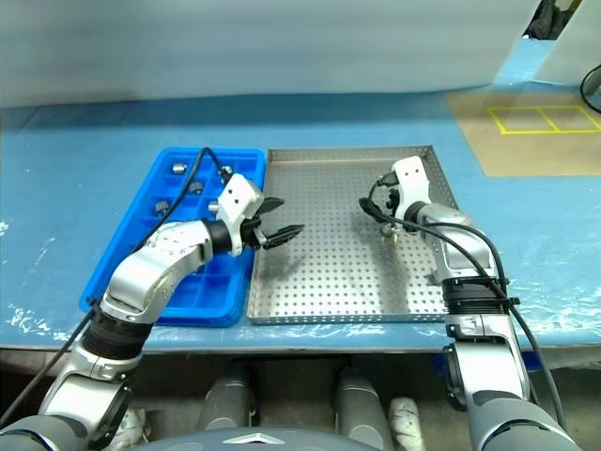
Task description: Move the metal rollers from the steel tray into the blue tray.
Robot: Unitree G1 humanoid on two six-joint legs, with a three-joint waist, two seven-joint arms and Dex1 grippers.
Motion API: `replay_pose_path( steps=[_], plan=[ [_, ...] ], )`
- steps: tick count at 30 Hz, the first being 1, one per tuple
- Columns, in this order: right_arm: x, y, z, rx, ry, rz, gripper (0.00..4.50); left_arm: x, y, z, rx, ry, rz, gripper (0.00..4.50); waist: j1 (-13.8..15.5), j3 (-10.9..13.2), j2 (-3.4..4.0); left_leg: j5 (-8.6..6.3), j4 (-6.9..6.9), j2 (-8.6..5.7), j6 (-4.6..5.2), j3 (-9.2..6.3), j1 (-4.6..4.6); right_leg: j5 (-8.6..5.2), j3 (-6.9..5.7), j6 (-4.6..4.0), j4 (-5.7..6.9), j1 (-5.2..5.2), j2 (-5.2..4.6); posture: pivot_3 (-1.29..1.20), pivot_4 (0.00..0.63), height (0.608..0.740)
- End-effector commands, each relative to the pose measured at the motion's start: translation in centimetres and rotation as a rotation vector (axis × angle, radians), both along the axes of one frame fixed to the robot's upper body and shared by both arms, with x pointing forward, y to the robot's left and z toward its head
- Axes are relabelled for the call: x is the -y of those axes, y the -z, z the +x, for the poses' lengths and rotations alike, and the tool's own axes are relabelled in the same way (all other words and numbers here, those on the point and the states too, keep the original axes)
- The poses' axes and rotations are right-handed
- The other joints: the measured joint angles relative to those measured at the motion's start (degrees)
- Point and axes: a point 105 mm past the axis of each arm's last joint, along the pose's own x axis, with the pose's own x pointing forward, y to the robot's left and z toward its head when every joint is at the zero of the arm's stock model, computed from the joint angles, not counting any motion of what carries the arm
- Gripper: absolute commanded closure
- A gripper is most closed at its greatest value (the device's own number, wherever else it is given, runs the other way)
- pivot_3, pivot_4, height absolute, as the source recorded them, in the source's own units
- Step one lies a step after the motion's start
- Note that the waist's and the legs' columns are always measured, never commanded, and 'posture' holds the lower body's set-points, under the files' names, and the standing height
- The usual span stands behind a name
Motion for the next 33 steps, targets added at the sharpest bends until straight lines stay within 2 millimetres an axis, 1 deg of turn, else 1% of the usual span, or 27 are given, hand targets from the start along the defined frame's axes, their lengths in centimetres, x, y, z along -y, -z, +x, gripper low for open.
replay_pose_path(
  steps=[1, 3, 8, 11, 14, 16, 20, 21, 24, 26, 27, 30, 32, 33],
  plan=[
    [1.2, 1.0, -0.8, -0.066, 0.030, 0.021, 0.23, 0.5, -0.6, -0.1, 0.051, 0.037, -0.002, 0.75, 0.0, 0.0, 0.00, 0.00, 0.00, 0.00, 0.00, 0.00, 0.00, 0.00, 0.00, 0.00, 0.00, 0.00, 0.00, -0.15, 0.150, 0.740],
    [1.4, 1.7, -1.3, -0.099, 0.029, 0.022, 0.23, 0.6, -0.1, -0.2, 0.048, 0.039, 0.001, 0.75, 0.0, 0.0, 0.00, 0.00, 0.00, 0.00, 0.00, 0.01, -0.01, 0.00, 0.00, 0.00, 0.00, 0.00, 0.00, -0.14, 0.150, 0.740],
    [2.5, 3.0, -2.5, -0.157, 0.042, 0.005, 0.23, 0.3, 0.7, -0.7, 0.040, 0.042, 0.004, 0.75, 0.1, 0.0, 0.02, -0.01, 0.00, 0.01, 0.01, 0.03, 0.04, 0.00, 0.02, 0.00, 0.00, 0.02, 0.00, -0.14, 0.150, 0.740],
    [2.7, 3.7, -3.0, -0.181, 0.032, -0.013, 0.23, 0.2, 1.1, -0.6, 0.040, 0.039, 0.006, 0.75, 0.2, 0.0, 0.02, -0.01, -0.01, 0.02, 0.01, 0.04, 0.11, -0.01, 0.02, 0.00, 0.00, 0.09, -0.01, -0.13, 0.150, 0.740],
    [2.5, 3.8, -3.1, -0.174, 0.019, -0.027, 0.82, 0.2, 1.1, -0.6, 0.044, 0.038, 0.006, 0.75, 0.3, 0.0, 0.02, -0.02, 0.00, 0.01, 0.02, 0.04, 0.18, -0.01, 0.02, 0.00, -0.01, 0.19, -0.04, -0.13, 0.150, 0.740],
    [2.6, 3.8, -3.2, -0.165, 0.008, -0.058, 1.48, 0.1, 1.1, -0.5, 0.047, 0.033, 0.007, 0.75, 0.2, 0.0, 0.02, -0.02, 0.00, 0.01, 0.02, 0.03, 0.25, -0.01, 0.02, 0.00, -0.02, 0.25, -0.03, -0.12, 0.150, 0.740],
    [2.4, 3.9, -3.4, -0.160, -0.009, -0.052, 2.86, -0.3, 1.2, -0.4, 0.055, 0.019, 0.010, 0.75, 0.2, 0.0, 0.02, -0.02, -0.04, 0.02, 0.02, 0.04, 0.26, -0.01, 0.02, 0.00, -0.04, 0.25, -0.02, -0.13, 0.150, 0.740],
    [2.3, 3.8, -3.4, -0.153, -0.015, -0.054, 2.86, -0.3, 1.1, -0.5, 0.057, 0.014, 0.009, 0.75, 0.2, 0.0, 0.02, -0.02, -0.04, 0.02, 0.02, 0.05, 0.26, -0.01, 0.02, 0.00, -0.05, 0.25, -0.02, -0.13, 0.150, 0.740],
    [1.3, 2.8, -2.9, -0.084, -0.049, -0.057, 2.86, -0.5, 0.9, -0.4, 0.061, -0.011, -0.003, 0.75, 0.1, 0.0, 0.02, -0.02, -0.05, 0.02, 0.02, 0.06, 0.26, -0.01, 0.02, 0.00, -0.06, 0.25, -0.02, -0.12, 0.150, 0.740],
    [-1.2, 0.9, -2.4, 0.006, -0.124, -0.007, 2.86, -0.9, 0.9, -0.3, 0.051, -0.052, -0.010, 0.75, -0.2, 0.0, 0.02, -0.02, -0.06, 0.03, 0.03, 0.07, 0.25, -0.01, 0.02, 0.00, -0.06, 0.22, -0.02, -0.12, 0.150, 0.740],
    [-1.9, 0.3, -2.3, 0.030, -0.145, 0.009, 2.86, -1.0, 0.9, -0.3, 0.047, -0.067, -0.012, 0.75, -0.3, 0.0, 0.03, -0.02, -0.06, 0.04, 0.02, 0.09, 0.26, -0.01, 0.02, 0.00, -0.05, 0.18, -0.01, -0.12, 0.150, 0.740],
    [-4.6, -0.9, -1.4, 0.095, -0.201, 0.029, 2.86, -2.0, 1.2, -0.3, 0.027, -0.160, -0.030, 0.75, -0.7, 0.0, 0.05, -0.01, -0.07, 0.03, 0.02, 0.10, 0.11, 0.00, 0.03, -0.02, -0.01, 0.01, -0.01, -0.08, 0.150, 0.740],
    [-5.9, -1.3, -1.1, 0.119, -0.233, 0.036, 2.86, -2.4, 1.3, -0.5, 0.017, -0.190, -0.038, 0.75, -0.7, 0.0, 0.05, -0.02, -0.07, 0.03, 0.02, 0.10, 0.05, 0.00, 0.03, -0.02, -0.02, -0.04, -0.01, -0.07, 0.150, 0.740],
    [-6.9, -1.6, -0.9, 0.139, -0.259, 0.038, 2.86, -2.7, 1.4, -0.6, 0.009, -0.214, -0.044, 0.75, -0.7, 0.0, 0.05, -0.02, -0.08, 0.03, 0.02, 0.09, 0.02, 0.00, 0.01, -0.02, -0.03, -0.05, -0.01, -0.05, 0.150, 0.740]
  ],
)
